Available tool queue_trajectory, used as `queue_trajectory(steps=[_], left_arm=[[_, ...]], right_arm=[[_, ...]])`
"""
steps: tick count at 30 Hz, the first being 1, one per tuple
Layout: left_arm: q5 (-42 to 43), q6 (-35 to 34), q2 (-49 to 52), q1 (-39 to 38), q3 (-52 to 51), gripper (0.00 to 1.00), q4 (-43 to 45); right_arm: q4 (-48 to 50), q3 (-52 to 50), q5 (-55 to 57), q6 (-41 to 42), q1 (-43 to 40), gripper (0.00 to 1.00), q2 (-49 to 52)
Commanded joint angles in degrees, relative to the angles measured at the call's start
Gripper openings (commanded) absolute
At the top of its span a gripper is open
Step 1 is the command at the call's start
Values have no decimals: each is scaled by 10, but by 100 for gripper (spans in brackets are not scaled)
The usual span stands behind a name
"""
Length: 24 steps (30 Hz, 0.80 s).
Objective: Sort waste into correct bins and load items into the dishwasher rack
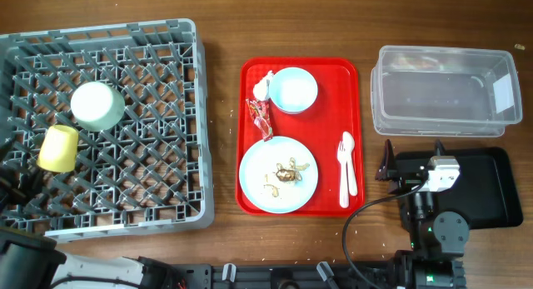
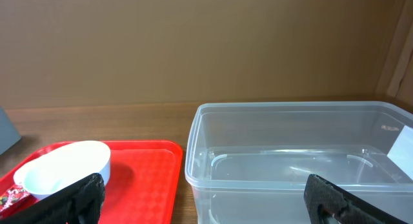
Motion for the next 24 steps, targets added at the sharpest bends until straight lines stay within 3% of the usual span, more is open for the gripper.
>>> queue_trajectory(steps=[1,6,9,10,11,12,13,21,24], left_arm=[[-91,-33,-77,10,0,82,-8],[-379,-46,-209,28,5,95,-72],[-426,-47,-239,25,7,98,-97],[-413,-47,-242,22,7,94,-97],[-395,-45,-244,15,7,82,-97],[-382,-45,-245,4,7,61,-97],[-367,-45,-246,-12,7,5,-94],[-386,-46,-252,-254,7,4,-4],[-555,-45,-252,-351,7,4,-11]], right_arm=[[1,0,6,7,-2,100,-2],[1,0,6,7,-2,100,-2],[1,0,6,7,-2,100,-2],[1,0,6,7,-2,100,-2],[1,0,6,7,-2,100,-2],[1,0,6,7,-2,100,-2],[1,0,6,7,-2,100,-2],[1,0,6,7,-2,100,-2],[1,0,6,7,-2,100,-2]])
